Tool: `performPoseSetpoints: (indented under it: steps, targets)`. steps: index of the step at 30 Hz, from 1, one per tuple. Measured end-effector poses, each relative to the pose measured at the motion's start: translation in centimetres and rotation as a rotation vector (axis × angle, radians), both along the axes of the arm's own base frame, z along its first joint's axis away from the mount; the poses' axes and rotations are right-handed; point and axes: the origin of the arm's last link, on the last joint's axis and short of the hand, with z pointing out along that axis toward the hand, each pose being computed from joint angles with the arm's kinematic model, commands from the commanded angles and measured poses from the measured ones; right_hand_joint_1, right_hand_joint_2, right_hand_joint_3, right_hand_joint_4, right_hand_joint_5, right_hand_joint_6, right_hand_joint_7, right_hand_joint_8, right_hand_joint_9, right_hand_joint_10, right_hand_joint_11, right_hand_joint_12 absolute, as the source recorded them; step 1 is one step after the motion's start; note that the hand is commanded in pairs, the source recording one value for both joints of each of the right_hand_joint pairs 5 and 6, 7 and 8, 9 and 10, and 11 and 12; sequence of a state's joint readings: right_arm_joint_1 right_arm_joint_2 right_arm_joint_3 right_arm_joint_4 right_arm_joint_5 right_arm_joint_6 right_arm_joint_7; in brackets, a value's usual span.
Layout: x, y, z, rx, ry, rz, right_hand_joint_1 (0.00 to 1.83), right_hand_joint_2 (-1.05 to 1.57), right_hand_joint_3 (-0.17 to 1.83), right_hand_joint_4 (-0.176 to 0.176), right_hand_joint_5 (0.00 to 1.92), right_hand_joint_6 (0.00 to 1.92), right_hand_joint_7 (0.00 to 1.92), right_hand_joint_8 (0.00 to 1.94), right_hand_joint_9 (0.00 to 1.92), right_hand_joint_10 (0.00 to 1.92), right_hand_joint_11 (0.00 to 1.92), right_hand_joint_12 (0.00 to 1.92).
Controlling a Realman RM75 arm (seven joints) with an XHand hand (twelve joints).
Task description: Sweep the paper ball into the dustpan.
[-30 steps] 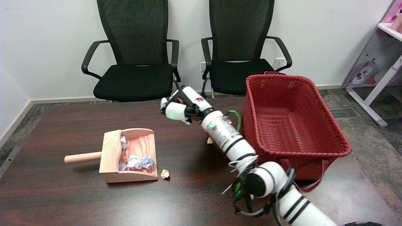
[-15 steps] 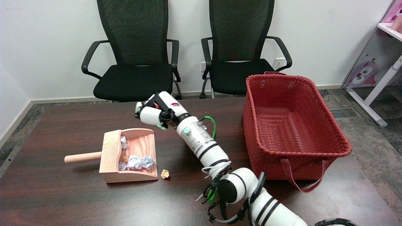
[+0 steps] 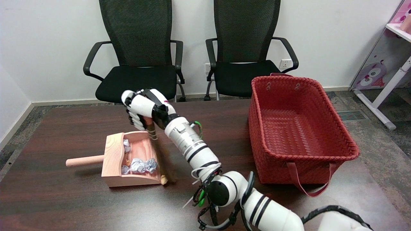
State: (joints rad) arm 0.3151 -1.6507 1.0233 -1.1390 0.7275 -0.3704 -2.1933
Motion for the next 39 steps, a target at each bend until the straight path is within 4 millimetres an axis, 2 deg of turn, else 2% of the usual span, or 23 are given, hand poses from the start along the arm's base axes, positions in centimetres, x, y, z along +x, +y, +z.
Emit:
performPoseSetpoints:
  steps: [5,10,19,23,25,26,29,31,39]
  targets:
    - [0.7,-0.5,-1.0,0.055,-0.184,-0.044,0.71,0.99,1.42,0.005,1.92,1.92,1.92,1.92,1.92,1.92,1.53,1.53]
    - [1.5,-1.2,-1.4,0.097,-0.315,-0.076,0.75,0.93,1.36,0.003,1.92,1.92,1.92,1.92,1.92,1.92,1.38,1.38]
    - [2.8,-2.4,-1.8,0.175,-0.48,-0.126,0.76,0.91,1.34,0.0,1.92,1.92,1.92,1.92,1.92,1.92,1.34,1.34]
    - [3.6,-2.7,-1.7,0.202,-0.524,-0.13,0.75,0.95,1.31,-0.002,1.92,1.92,1.92,1.92,1.92,1.92,1.43,1.43]
    - [4.1,-2.7,-1.5,0.215,-0.54,-0.125,0.73,1.03,1.25,-0.002,1.92,1.92,1.92,1.92,1.92,1.92,1.57,1.57]
    - [4.3,-2.7,-1.4,0.222,-0.547,-0.122,0.71,1.15,1.22,-0.001,1.92,1.92,1.92,1.92,1.92,1.92,1.76,1.76]
    - [5.1,-2.6,-1.0,0.238,-0.556,-0.105,0.68,1.38,1.29,0.002,1.92,1.92,1.92,1.92,1.92,1.92,1.92,1.92]
    - [5.5,-2.5,-0.6,0.244,-0.546,-0.088,0.67,1.57,1.36,0.015,1.92,1.92,1.92,1.92,1.92,1.92,1.92,1.92]
    - [7.7,-1.9,1.8,0.237,-0.407,0.029,0.75,1.57,1.53,0.03,1.92,1.92,1.92,1.92,1.92,1.92,1.92,1.92]
